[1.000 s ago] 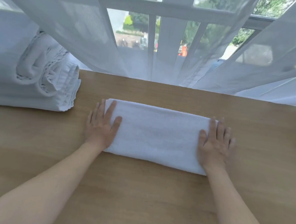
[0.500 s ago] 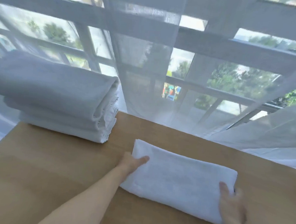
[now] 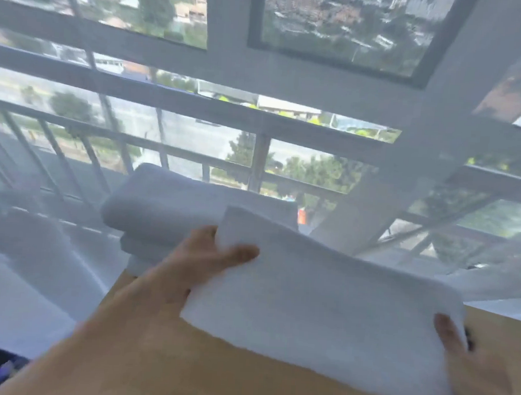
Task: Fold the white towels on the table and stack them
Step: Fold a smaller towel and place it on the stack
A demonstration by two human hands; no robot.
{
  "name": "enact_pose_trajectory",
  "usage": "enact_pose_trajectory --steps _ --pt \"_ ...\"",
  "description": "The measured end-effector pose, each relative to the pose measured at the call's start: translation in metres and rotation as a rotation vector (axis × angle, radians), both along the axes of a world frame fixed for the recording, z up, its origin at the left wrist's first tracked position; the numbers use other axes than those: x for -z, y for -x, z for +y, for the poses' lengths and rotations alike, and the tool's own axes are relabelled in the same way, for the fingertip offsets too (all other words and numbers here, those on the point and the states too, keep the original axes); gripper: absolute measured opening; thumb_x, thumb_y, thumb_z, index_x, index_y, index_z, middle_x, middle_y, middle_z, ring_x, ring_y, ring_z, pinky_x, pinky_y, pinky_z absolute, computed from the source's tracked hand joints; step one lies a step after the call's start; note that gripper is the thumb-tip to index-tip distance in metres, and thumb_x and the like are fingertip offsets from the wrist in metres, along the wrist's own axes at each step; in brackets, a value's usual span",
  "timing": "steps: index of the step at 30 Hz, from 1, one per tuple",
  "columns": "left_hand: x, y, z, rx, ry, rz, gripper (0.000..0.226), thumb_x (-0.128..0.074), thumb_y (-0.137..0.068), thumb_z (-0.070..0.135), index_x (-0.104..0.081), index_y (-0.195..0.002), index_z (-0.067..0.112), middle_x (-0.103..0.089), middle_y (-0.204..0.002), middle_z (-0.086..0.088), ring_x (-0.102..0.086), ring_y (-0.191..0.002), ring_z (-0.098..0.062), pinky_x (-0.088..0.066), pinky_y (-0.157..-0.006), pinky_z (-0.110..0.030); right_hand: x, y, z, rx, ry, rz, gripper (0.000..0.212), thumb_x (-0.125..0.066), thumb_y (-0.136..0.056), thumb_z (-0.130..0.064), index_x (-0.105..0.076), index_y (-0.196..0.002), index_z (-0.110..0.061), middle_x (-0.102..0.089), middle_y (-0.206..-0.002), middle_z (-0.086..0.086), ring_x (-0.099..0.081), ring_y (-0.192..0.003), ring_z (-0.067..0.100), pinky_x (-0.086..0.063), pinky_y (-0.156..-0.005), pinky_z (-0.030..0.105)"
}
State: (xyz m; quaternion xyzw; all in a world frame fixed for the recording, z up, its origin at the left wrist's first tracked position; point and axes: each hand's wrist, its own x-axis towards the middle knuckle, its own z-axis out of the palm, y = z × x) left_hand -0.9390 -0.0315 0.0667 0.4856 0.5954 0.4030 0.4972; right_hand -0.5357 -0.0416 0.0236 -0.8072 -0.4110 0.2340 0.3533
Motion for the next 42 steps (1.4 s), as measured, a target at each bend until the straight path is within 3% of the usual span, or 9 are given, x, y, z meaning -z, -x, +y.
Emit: enact_pose_trajectory --steps 2,5,10,15,23,30,36,39,42 --pt "-0.021 0.057 0.011 -0.117 -0.055 0.125 0.011 -0.081 -0.077 0.054 -0.073 -0.085 0.053 -0.075 -0.079 0.022 -0.071 -0.07 0.003 -0.049 -0.05 -0.011 -0.015 0.048 0.012 -0.084 -0.018 0.068 0.063 -0.057 -0.072 -0.076 -0.066 -0.084 -0.015 -0.067 -0.071 0.004 -0.063 -0.069 0.027 -0.048 -0.063 0.039" --pt "-0.042 0.132 0.039 -0.207 -0.088 0.203 0.024 -0.078 -0.082 0.048 -0.076 -0.088 0.025 -0.077 -0.079 0.011 -0.074 -0.069 -0.006 -0.055 -0.053 -0.021 -0.032 0.118 0.053 -0.173 -0.102 0.229 0.034 -0.073 -0.084 -0.051 -0.071 -0.081 -0.018 -0.072 -0.07 0.002 -0.07 -0.061 0.022 -0.057 -0.057 0.037" --pt "-0.045 0.209 0.088 -0.289 -0.085 0.302 0.029 -0.077 -0.085 0.046 -0.075 -0.091 0.018 -0.077 -0.083 0.001 -0.073 -0.077 -0.017 -0.058 -0.07 -0.033 -0.057 0.206 0.128 -0.232 -0.099 0.371 0.032 -0.079 -0.084 -0.038 -0.066 -0.083 -0.009 -0.073 -0.087 0.012 -0.07 -0.068 0.027 -0.057 -0.057 0.035" --pt "0.0 0.238 0.13 -0.285 -0.051 0.496 0.031 -0.076 -0.082 0.052 -0.066 -0.086 0.024 -0.065 -0.082 0.008 -0.061 -0.075 -0.01 -0.042 -0.06 -0.03 -0.044 0.234 0.169 -0.202 -0.021 0.331 0.039 -0.081 -0.083 -0.036 -0.065 -0.08 -0.001 -0.072 -0.089 0.018 -0.071 -0.084 0.038 -0.059 -0.082 0.055" --pt "0.054 0.249 0.131 -0.264 -0.031 0.6 0.033 -0.071 -0.085 0.056 -0.063 -0.076 0.026 -0.061 -0.074 0.013 -0.058 -0.07 -0.01 -0.037 -0.059 -0.03 0.011 0.231 0.165 -0.18 0.056 0.055 0.029 -0.075 -0.083 -0.039 -0.063 -0.089 -0.014 -0.063 -0.082 -0.005 -0.055 -0.07 0.006 -0.038 -0.058 0.027" --pt "0.034 0.253 0.14 -0.345 -0.185 0.586 0.039 -0.07 -0.082 0.061 -0.064 -0.075 0.023 -0.067 -0.072 0.008 -0.063 -0.069 -0.017 -0.041 -0.057 -0.034 -0.005 0.234 0.177 -0.176 -0.146 -0.004 0.019 -0.074 -0.085 -0.034 -0.059 -0.078 -0.023 -0.06 -0.076 -0.012 -0.054 -0.067 0.003 -0.033 -0.054 0.018" --pt "0.054 0.245 0.138 -0.301 0.0 0.783 0.047 -0.064 -0.091 0.053 -0.058 -0.104 0.009 -0.067 -0.114 -0.02 -0.06 -0.098 -0.037 -0.043 -0.083 -0.043 0.001 0.247 0.169 -0.251 0.083 -0.123 0.031 -0.067 -0.092 -0.034 -0.057 -0.108 -0.009 -0.063 -0.109 0.01 -0.058 -0.095 0.03 -0.037 -0.074 0.032" --pt "0.042 0.228 0.135 -0.292 -0.283 1.044 0.064 -0.057 -0.094 0.054 -0.051 -0.132 0.003 -0.059 -0.129 -0.022 -0.053 -0.121 -0.042 -0.043 -0.101 -0.052 -0.012 0.263 0.166 -0.322 -0.045 -0.572 0.031 -0.056 -0.098 -0.029 -0.053 -0.123 -0.011 -0.056 -0.121 0.013 -0.058 -0.107 0.036 -0.041 -0.086 0.04" --pt "0.033 0.171 0.126 -0.117 -0.519 1.177 0.069 -0.05 -0.096 0.055 -0.039 -0.151 0.015 -0.037 -0.159 -0.014 -0.031 -0.148 -0.033 -0.029 -0.116 -0.051 -0.022 0.309 0.163 -0.644 -0.25 -0.622 0.035 -0.047 -0.102 -0.035 -0.056 -0.132 -0.019 -0.059 -0.13 0.005 -0.054 -0.121 0.029 -0.033 -0.103 0.039"
